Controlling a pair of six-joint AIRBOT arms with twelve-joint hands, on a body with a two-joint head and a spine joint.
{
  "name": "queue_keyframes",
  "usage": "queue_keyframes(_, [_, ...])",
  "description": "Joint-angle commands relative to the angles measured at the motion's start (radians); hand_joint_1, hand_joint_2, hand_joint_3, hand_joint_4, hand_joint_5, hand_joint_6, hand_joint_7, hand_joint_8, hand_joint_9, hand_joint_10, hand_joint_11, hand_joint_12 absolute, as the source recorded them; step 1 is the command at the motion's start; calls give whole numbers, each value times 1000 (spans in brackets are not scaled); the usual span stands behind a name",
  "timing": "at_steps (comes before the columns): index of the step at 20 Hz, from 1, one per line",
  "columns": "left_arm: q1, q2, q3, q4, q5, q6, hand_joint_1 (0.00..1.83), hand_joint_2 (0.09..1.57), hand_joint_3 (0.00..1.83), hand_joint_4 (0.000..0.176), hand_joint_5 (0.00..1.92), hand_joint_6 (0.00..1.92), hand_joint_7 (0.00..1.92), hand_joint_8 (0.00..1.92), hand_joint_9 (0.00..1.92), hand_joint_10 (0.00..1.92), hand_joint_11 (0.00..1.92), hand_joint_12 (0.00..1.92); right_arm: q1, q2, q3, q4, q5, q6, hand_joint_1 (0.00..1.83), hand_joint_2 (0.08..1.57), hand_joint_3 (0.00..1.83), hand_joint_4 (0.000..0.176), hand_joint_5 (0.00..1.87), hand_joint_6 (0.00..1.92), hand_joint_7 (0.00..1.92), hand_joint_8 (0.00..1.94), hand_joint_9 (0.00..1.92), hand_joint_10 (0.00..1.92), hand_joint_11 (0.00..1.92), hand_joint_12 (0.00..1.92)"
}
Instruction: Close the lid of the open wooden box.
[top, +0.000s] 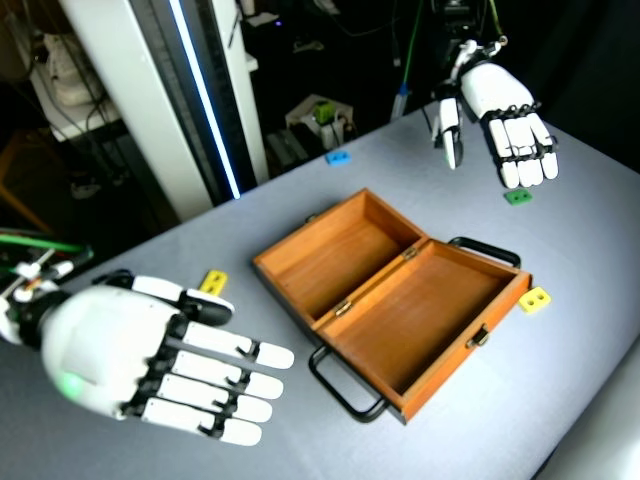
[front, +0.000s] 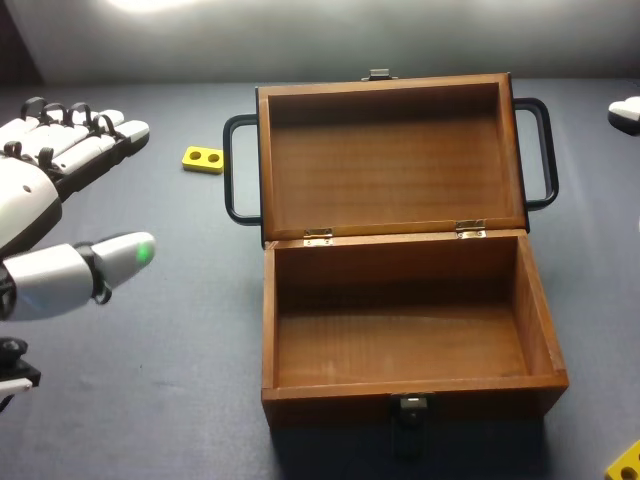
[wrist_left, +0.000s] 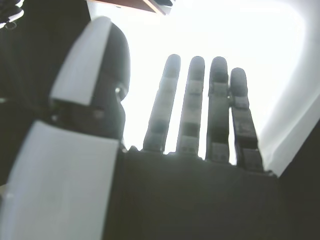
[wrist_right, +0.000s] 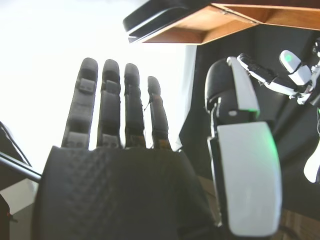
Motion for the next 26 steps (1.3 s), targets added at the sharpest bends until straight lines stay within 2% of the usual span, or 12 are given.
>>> queue_keyframes(1, [-11,1,6,5,-108,-5,0,1320,5,0,76,1,68,1,109,3,0,297,15,-3,11,23,104,5,0,1275,1,1,82,2,50,4,22,3,43,33])
queue_keyframes(3, [-23,-8,23,7,-69,-5,0,1327,3,0,82,5,81,6,120,7,12,312,36,-14,30,11,63,5,0,1278,1,9,80,2,52,3,23,3,46,30])
queue_keyframes(6, [-68,-36,75,20,30,-24,0,1309,0,0,54,1,51,0,79,0,0,285,88,-33,73,-27,-33,6,0,1298,9,0,89,5,71,9,42,9,66,35])
queue_keyframes(8, [-115,-66,130,52,129,-60,0,1169,0,0,3,0,8,0,21,1,3,203,136,-55,123,-85,-133,35,0,1320,15,0,81,0,55,1,20,0,46,23])
queue_keyframes(9, [-137,-79,151,64,177,-65,0,1156,0,0,0,0,15,5,23,5,5,194,158,-65,143,-111,-170,49,0,1328,17,0,84,2,57,2,18,0,40,20])
queue_keyframes(12, [-211,-124,218,113,327,-68,0,1192,0,0,0,0,1,0,3,0,4,194,215,-99,211,-195,-282,103,0,1364,23,0,66,3,33,2,1,0,30,14])
queue_keyframes(15, [-263,-169,279,185,438,-118,0,1115,0,0,0,0,0,0,11,1,11,96,242,-125,257,-241,-337,148,0,1377,18,0,77,5,46,5,12,4,36,13])
queue_keyframes(18, [-307,-203,319,238,529,-132,0,1185,25,0,0,0,0,0,27,6,40,95,288,-146,281,-304,-405,153,0,1372,10,0,65,1,43,1,3,0,25,6])
queue_keyframes(23, [-347,-244,358,285,619,-133,0,1269,16,0,0,0,0,0,0,0,7,5,325,-193,322,-388,-468,194,0,1376,5,0,65,5,39,6,10,4,52,16])
queue_keyframes(26, [-354,-253,363,290,627,-133,0,1214,0,0,0,0,0,0,0,0,0,0,329,-199,325,-400,-472,201,0,1374,3,0,64,3,47,7,11,3,53,15])
